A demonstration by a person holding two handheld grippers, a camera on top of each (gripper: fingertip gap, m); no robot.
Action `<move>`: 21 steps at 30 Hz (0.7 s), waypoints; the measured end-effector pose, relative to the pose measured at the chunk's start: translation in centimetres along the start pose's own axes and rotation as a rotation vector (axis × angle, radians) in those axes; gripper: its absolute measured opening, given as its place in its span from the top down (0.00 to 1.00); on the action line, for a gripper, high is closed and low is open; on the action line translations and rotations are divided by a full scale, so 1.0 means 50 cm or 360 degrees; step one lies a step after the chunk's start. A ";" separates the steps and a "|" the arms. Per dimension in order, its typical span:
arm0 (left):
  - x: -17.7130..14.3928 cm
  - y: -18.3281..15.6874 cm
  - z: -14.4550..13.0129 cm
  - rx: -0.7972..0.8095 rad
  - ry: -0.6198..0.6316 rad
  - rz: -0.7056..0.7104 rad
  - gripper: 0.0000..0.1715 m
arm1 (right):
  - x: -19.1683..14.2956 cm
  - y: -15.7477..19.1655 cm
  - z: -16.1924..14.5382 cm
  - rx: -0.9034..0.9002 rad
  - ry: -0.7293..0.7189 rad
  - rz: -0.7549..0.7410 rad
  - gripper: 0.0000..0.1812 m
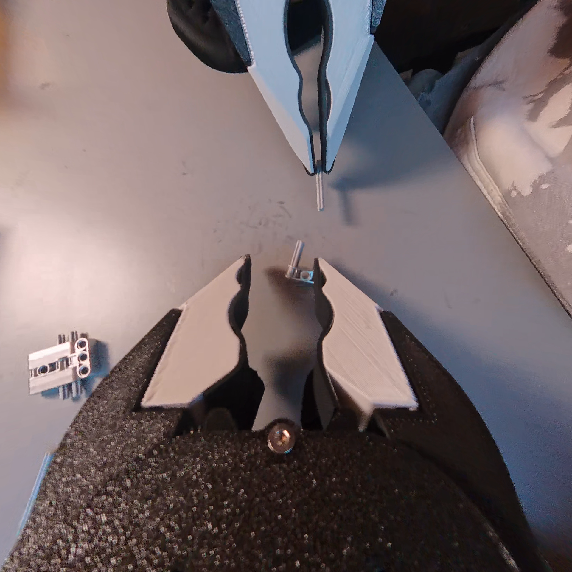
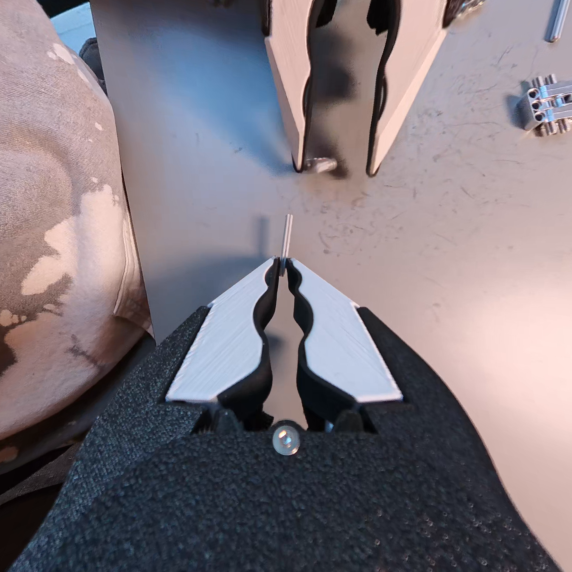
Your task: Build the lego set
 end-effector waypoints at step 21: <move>-0.010 -0.028 -0.027 -0.0099 0.0141 -0.0091 0.92 | -0.001 -0.036 -0.030 0.0087 0.0087 -0.0232 0.99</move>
Point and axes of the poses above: each gripper's, where its closed fingertips meet, x out along the fingers, z out of its top, y = z × x across the jaws, the point moved 6 cm from there along -x, back along the fingers, and after that the axes turned 13 degrees about -x, right-handed, at the moved point
